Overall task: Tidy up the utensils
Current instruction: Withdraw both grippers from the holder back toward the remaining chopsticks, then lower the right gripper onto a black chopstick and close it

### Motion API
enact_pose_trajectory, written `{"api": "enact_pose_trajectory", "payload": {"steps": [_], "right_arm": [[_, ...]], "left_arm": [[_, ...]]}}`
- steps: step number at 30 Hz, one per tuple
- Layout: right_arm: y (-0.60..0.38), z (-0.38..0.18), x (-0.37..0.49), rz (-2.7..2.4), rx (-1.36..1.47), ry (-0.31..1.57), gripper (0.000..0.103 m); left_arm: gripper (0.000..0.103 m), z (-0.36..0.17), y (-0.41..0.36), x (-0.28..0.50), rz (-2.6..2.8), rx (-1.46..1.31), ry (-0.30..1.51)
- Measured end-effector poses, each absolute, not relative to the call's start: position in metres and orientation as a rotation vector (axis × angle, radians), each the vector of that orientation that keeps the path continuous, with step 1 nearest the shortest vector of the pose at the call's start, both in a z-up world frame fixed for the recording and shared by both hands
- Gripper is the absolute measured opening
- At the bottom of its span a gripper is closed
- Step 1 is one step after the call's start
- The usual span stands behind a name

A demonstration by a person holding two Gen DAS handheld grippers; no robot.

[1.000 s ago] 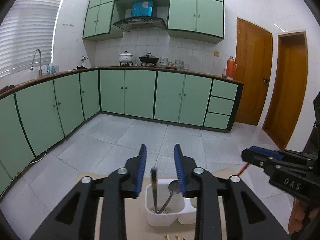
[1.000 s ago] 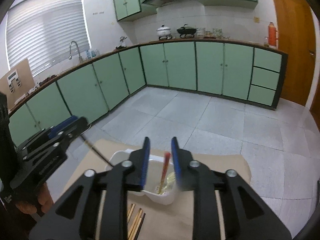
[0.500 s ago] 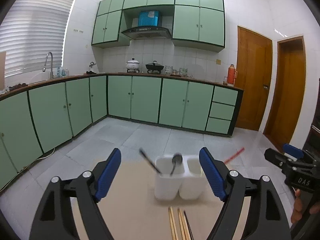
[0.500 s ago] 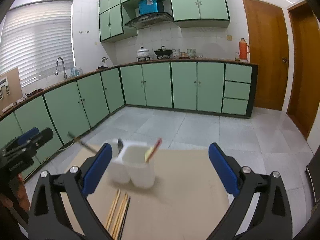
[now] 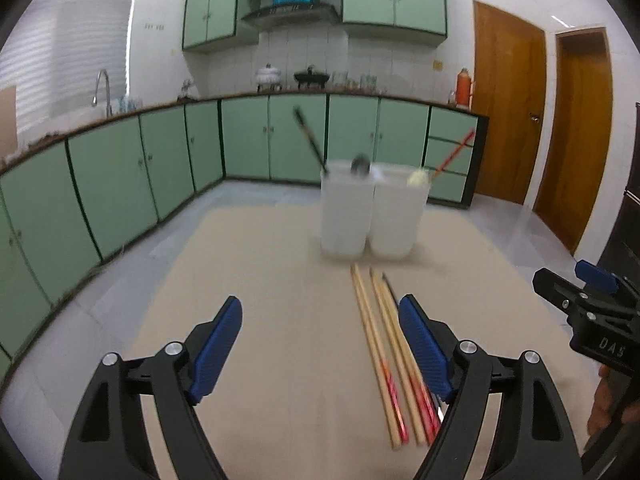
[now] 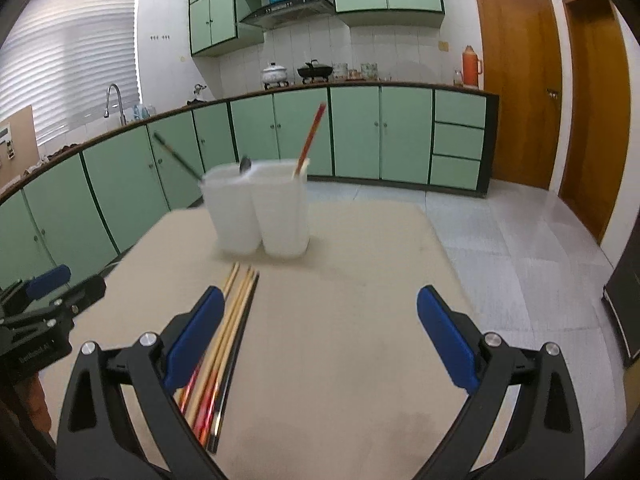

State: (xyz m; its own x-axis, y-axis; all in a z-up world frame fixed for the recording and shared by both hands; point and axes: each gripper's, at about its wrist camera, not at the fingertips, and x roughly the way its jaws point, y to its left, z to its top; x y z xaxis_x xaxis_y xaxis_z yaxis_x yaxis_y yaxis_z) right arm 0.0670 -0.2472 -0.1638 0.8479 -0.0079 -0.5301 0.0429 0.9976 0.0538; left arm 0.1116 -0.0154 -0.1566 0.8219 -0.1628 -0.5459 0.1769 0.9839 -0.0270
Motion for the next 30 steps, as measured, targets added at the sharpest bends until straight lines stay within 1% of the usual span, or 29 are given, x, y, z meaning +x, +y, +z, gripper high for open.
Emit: {"api": "enact_pose_trajectory", "payload": {"steps": [7, 9, 11, 15, 17, 23, 30], "right_arm": [[-0.222, -0.201, 0.044, 0.026, 0.020, 0.644, 0.094], [-0.215, -0.210, 0.037, 0.039, 0.005, 0.664, 0.090], [-0.211, -0.216, 0.033, 0.048, 0.007, 0.680, 0.080], [-0.202, -0.230, 0.027, 0.062, 0.034, 0.721, 0.073], [-0.199, -0.232, 0.024, 0.066, 0.023, 0.722, 0.066], [-0.185, -0.245, 0.020, 0.083, 0.010, 0.749, 0.057], [-0.177, -0.251, 0.025, 0.091, -0.019, 0.774, 0.053]], "left_arm": [[0.079, -0.190, -0.013, 0.089, -0.168, 0.091, 0.624], [0.079, -0.196, -0.010, 0.087, -0.164, 0.095, 0.638], [0.079, -0.200, -0.007, 0.084, -0.154, 0.079, 0.645], [0.079, -0.207, -0.005, 0.078, -0.135, 0.047, 0.648], [0.078, -0.211, -0.005, 0.074, -0.129, 0.040, 0.644], [0.078, -0.222, -0.004, 0.069, -0.138, 0.048, 0.665], [0.078, -0.223, 0.002, 0.070, -0.133, 0.033, 0.667]]}}
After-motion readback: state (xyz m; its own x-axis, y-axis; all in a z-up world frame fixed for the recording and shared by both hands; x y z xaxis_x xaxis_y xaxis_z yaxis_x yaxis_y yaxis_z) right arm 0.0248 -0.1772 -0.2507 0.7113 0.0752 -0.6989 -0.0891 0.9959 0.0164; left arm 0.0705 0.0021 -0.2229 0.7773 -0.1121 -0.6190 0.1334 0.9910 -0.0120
